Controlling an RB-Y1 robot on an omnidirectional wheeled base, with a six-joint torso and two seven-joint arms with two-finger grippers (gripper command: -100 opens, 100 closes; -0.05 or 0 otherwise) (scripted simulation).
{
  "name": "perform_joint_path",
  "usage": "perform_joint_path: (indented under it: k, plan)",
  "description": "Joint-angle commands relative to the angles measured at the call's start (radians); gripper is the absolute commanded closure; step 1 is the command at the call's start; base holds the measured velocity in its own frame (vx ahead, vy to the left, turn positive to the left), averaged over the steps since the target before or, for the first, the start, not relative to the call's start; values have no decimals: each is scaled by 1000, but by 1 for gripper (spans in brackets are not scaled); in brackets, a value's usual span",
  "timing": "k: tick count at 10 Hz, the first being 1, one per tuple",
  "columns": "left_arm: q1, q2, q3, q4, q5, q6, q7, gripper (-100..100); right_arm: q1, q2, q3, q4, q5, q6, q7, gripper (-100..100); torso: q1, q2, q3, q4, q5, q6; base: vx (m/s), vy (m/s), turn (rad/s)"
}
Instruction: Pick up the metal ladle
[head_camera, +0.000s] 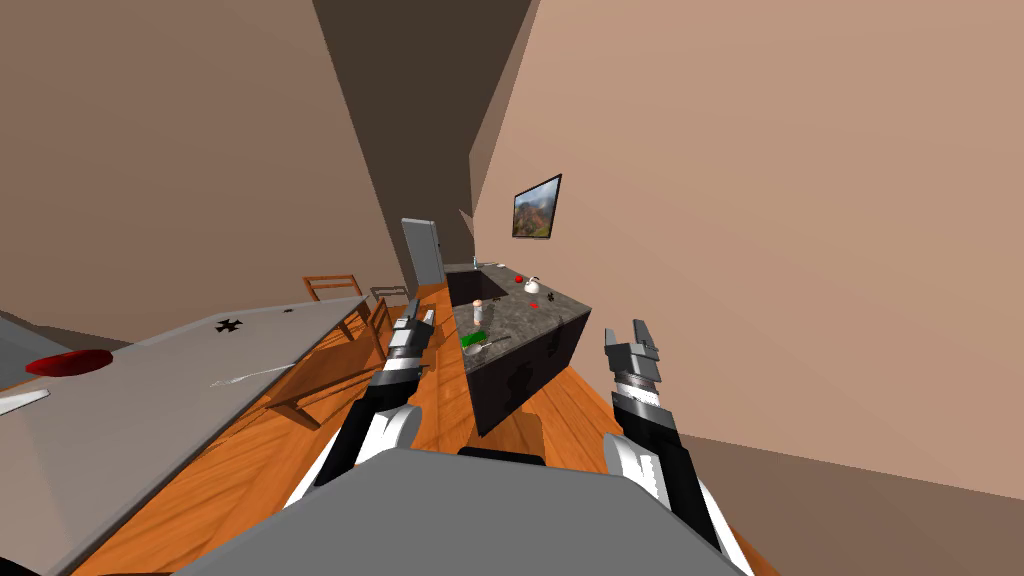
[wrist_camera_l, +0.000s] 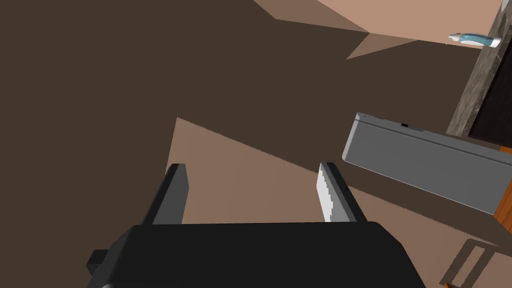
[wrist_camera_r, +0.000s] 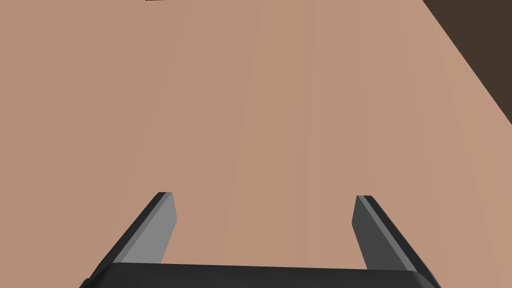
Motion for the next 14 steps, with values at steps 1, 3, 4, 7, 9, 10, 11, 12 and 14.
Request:
perform_joint_path:
  k: [1,3,4,7,9,10,11,12,14]
  plan:
    - [-8,35,3,2,11,10,4,-100,0,0,0,0,0,0,0,0,0,0,0,0,0,0,-2,8,-10]
    - [-25,83,11,6,37,35,14,-100,0,0,0,0,0,0,0,0,1,0,0,0,0,0,-9,21,-21]
    - [-37,105,16,9,55,53,21,-100,0,0,0,0,0,0,0,0,2,1,0,0,0,0,-15,27,-25]
    - [-80,159,34,19,125,127,51,-100,0,0,0,0,0,0,0,0,2,1,1,0,1,0,-17,27,-34]
    - [-115,188,50,26,182,186,78,-100,0,0,0,0,0,0,0,0,2,1,0,0,1,0,-12,31,-50]
    - [-115,188,50,26,182,193,78,-100,0,0,0,0,0,0,0,0,2,0,0,0,1,0,-8,24,-14]
    - [-134,201,59,30,212,231,94,-100,0,0,0,0,0,0,0,0,2,0,0,0,0,0,-7,16,-35]
    - [-154,213,68,35,244,255,111,-100,0,0,0,0,0,0,0,0,1,0,0,0,0,0,-7,18,-62]
    - [-174,225,78,39,276,306,130,-100,0,0,0,0,0,0,0,0,1,0,0,0,0,0,-2,16,-24]
